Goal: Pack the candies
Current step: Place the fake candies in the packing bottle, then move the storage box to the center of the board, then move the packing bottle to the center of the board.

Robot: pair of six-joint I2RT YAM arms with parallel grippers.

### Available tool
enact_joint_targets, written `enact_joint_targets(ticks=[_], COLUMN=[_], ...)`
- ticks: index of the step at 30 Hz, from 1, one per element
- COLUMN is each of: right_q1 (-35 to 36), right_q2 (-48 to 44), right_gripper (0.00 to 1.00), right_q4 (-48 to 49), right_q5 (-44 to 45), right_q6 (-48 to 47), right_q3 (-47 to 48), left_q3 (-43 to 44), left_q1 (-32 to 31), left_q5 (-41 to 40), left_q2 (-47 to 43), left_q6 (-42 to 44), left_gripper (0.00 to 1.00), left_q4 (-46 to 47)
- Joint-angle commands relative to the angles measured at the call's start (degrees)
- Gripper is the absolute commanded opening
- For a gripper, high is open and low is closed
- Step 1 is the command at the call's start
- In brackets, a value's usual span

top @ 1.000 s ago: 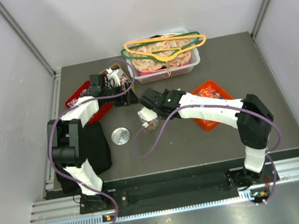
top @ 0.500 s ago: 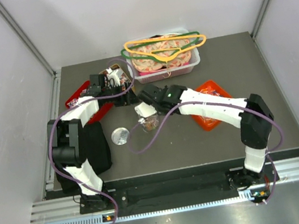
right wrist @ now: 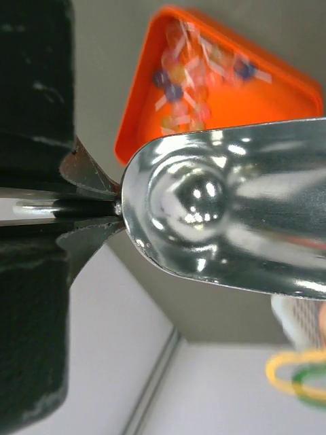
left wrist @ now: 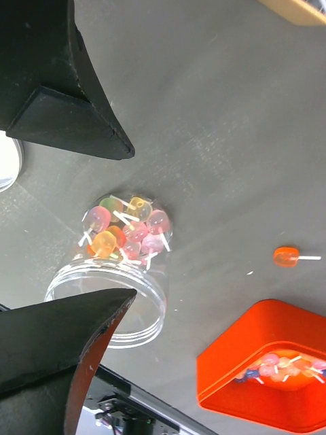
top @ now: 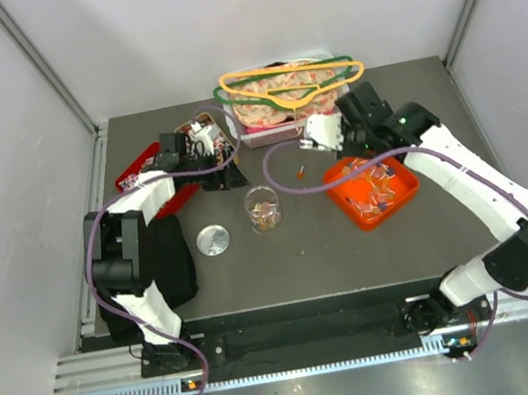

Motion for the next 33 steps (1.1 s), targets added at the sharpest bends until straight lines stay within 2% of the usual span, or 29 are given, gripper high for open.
enact_joint_targets(ticks=[1,3,9,33], right_q1=[-0.37,-0.37,-0.36,4.56], right_q2=[-1.94,-3.26,-1.86,10.53], right_gripper=[0.00,0.00,0.00,0.00], right_q4=[-1.26,0.23,1.81,10.86], right_q5=[-12.87,-18.59,-25.12,-16.08], right_q6=[8.99,12.51,17.54,25.36], right_q3=[-8.17,-11.49,-15.73,-22.59], left_q3=[-1.27,-1.79,-3.37,-2.41], left_q1=[-0.33,-0.42,-0.77,-4.81], left_q5=[2.26,2.70,3.40,5.34], left_q2=[-3.97,-4.32,-4.58,-4.41], left_q6=[2.61,2.53,2.17,1.91], left_gripper=[0.81,0.81,0.81,0.82], left_q4=[-0.12,0.50,2.26,2.52])
